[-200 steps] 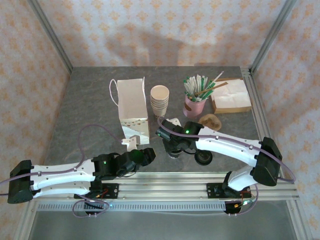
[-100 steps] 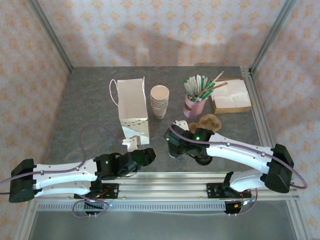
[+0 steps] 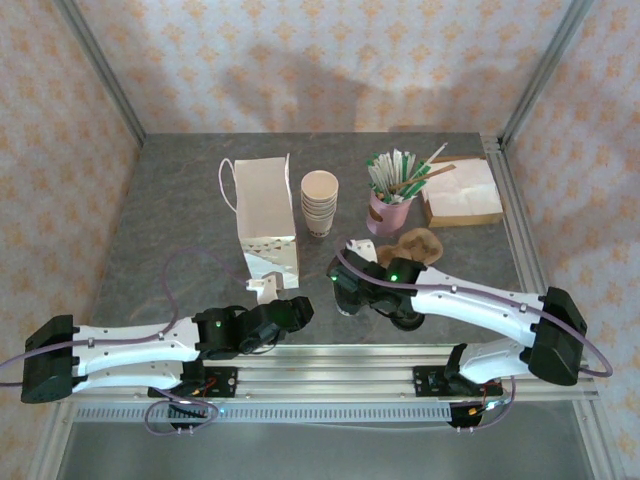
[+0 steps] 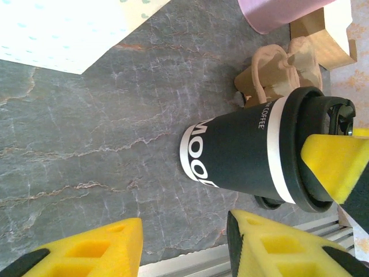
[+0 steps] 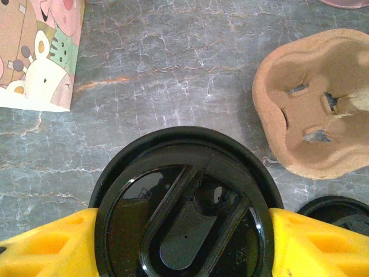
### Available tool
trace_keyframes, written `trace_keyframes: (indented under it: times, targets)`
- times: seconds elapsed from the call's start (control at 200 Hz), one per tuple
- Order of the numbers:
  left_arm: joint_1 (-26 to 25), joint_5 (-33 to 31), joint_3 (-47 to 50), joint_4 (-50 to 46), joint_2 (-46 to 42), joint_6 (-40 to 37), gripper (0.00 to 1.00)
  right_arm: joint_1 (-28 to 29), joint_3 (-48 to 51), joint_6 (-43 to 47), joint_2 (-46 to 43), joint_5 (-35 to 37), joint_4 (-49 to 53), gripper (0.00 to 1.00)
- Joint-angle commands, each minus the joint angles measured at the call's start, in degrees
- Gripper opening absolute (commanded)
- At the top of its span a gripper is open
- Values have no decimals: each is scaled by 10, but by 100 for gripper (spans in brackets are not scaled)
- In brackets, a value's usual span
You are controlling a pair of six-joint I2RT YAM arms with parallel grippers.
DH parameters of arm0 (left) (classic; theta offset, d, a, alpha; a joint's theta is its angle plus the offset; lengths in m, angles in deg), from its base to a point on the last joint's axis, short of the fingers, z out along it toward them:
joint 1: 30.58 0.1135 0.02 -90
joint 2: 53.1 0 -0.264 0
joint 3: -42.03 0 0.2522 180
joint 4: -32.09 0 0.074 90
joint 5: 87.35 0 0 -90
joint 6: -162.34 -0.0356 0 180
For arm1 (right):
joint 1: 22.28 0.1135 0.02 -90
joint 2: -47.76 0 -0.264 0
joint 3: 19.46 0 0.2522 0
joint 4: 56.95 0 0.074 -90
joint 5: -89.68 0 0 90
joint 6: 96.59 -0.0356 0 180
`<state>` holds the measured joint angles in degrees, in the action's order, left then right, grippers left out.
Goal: Pack the takeout coffee
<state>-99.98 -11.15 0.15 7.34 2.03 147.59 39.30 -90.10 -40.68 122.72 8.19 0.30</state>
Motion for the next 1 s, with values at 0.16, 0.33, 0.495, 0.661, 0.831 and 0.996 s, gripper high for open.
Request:
trace_keyframes:
  times: [0.16, 0.33, 0.495, 0.661, 0.831, 0.996]
  targets:
    - [-1, -23, 11, 8, 0, 18, 44, 23, 64, -54, 30, -43, 25, 66]
    - [-2, -26, 14, 5, -4, 23, 44, 53, 83, -93, 41, -37, 18, 65]
    - [-1, -30, 18, 6, -4, 30, 43, 68, 121, -137, 38, -40, -29, 64]
    - [-1, -32, 18, 5, -4, 30, 43, 95, 103, -150, 67, 0, -1, 64]
    - [-2, -31, 20, 8, -2, 32, 43, 104, 105, -157, 87, -13, -29, 64]
    - [-1, -34, 21, 4, -6, 38, 43, 103, 95, -184, 54, 5, -38, 62]
